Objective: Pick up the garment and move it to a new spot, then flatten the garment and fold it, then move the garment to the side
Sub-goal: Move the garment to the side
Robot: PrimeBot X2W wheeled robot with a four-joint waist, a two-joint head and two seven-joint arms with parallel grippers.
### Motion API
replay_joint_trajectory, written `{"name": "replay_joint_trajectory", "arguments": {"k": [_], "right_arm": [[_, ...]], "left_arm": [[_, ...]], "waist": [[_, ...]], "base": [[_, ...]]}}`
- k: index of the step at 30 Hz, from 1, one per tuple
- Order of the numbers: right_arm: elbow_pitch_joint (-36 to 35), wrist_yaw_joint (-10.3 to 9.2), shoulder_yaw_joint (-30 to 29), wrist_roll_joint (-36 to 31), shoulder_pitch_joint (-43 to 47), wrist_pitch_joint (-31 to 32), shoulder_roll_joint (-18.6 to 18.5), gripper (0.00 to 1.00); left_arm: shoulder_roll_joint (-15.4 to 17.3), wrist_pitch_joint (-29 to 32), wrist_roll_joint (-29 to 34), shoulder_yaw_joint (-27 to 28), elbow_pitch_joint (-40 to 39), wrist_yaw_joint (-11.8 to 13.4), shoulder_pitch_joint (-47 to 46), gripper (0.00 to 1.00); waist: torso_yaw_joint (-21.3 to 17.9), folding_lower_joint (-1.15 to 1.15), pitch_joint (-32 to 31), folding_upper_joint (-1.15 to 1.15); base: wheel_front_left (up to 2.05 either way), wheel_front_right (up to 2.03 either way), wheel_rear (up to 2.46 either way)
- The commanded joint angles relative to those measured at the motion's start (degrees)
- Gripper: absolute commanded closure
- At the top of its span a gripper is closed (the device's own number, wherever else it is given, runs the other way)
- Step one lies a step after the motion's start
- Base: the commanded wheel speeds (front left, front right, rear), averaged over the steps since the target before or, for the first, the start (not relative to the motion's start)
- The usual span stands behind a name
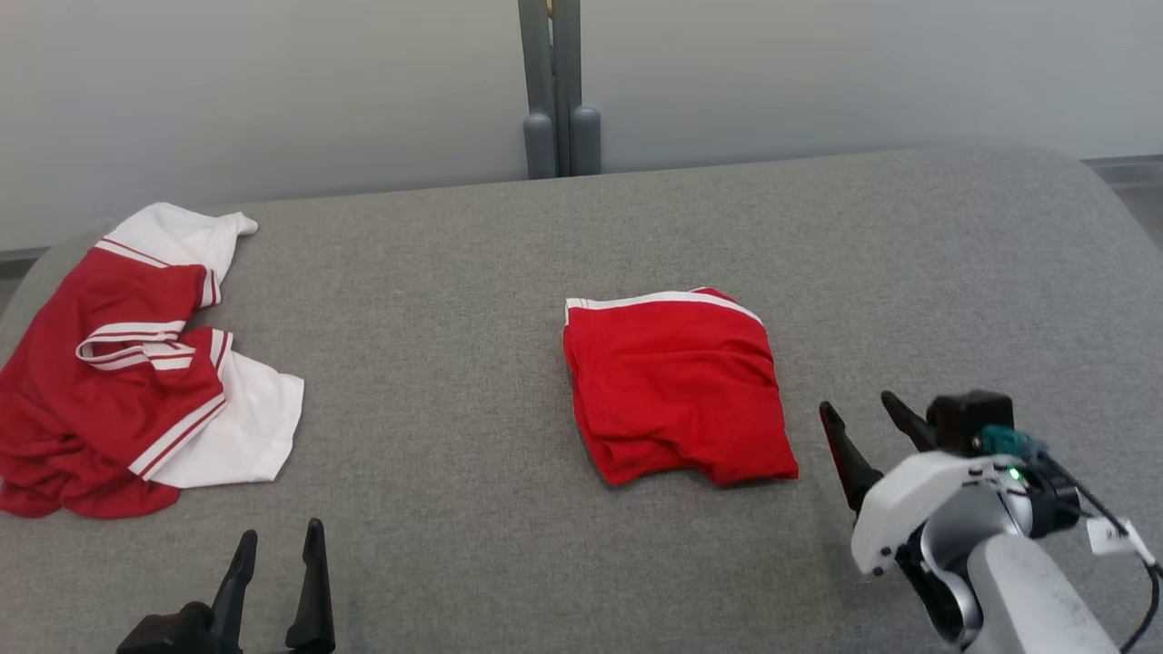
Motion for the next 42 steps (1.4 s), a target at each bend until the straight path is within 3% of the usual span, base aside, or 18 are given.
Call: {"name": "replay_joint_trajectory", "arguments": {"k": [1, 4, 8, 12, 21, 37, 38, 39, 40, 41, 42], "right_arm": [[-0.1, -0.04, 0.7, 0.4, -1.3, 1.6, -0.7, 0.0], [0.1, -0.06, 2.8, 2.4, -5.7, 11.4, -3.0, 0.0], [1.1, -0.05, 3.2, 6.5, -10.6, 23.6, -3.2, 0.0], [2.3, -0.05, 2.1, 8.8, -14.0, 28.9, -2.3, 0.0], [8.7, -0.04, -2.2, 7.7, -19.3, 31.4, 0.1, 0.0], [19.6, -0.08, -6.8, 8.3, -24.0, 28.4, 1.8, 0.0], [20.2, -0.08, -6.7, 8.5, -24.1, 28.2, 1.9, 0.13], [20.7, -0.08, -6.5, 8.7, -24.3, 27.9, 1.9, 0.52], [21.0, -0.08, -6.2, 9.2, -24.6, 27.3, 2.0, 0.77], [21.0, -0.08, -6.2, 9.2, -24.6, 27.3, 2.0, 0.77], [21.2, -0.07, -5.9, 9.6, -24.8, 26.8, 2.0, 1.0]], "left_arm": [[0.5, 0.0, -0.5, -0.2, -0.2, -0.2, -1.0, 0.0], [0.9, 0.0, -0.7, -1.4, -0.4, -0.2, -1.9, 0.0], [1.1, 0.0, -1.2, -2.3, -0.3, -0.2, -3.3, 0.0], [1.3, 0.0, -1.5, -3.7, -0.2, -0.2, -4.9, 0.0], [2.4, 0.0, -2.8, -5.4, 0.1, -0.2, -7.5, 0.0], [2.6, 0.0, -3.5, -5.7, 0.4, -0.2, -9.6, 0.0], [2.5, 0.0, -3.6, -5.8, 0.5, -0.2, -9.6, 0.0], [2.5, 0.0, -3.6, -5.8, 0.5, -0.2, -9.6, 0.0], [2.4, 0.0, -3.6, -5.8, 0.5, -0.2, -9.7, 0.0], [2.4, 0.0, -3.6, -5.8, 0.5, -0.2, -9.7, 0.0], [2.4, 0.0, -3.7, -5.8, 0.5, -0.2, -9.8, 0.0]], "waist": [[0.1, 0.0, 1.6, 0.0], [0.8, 0.0, 3.4, 0.0], [1.8, 0.0, 5.6, 0.0], [3.4, 0.0, 7.5, 0.0], [6.2, 0.0, 10.9, 0.0], [6.9, 0.0, 13.0, 0.0], [6.9, 0.0, 13.0, 0.0], [6.8, 0.0, 13.0, 0.0], [6.8, 0.0, 13.1, 0.0], [6.8, 0.0, 13.1, 0.0], [6.8, 0.0, 13.1, 0.0]], "base": [[0.0, 0.0, 0.0], [0.0, 0.0, 0.0], [0.0, 0.0, 0.0], [0.0, 0.0, 0.0], [0.0, 0.0, 0.0], [0.0, 0.0, 0.0], [0.0, 0.0, 0.0], [0.0, 0.0, 0.0], [0.0, 0.0, 0.0], [0.0, 0.0, 0.0], [0.0, 0.0, 0.0]]}}
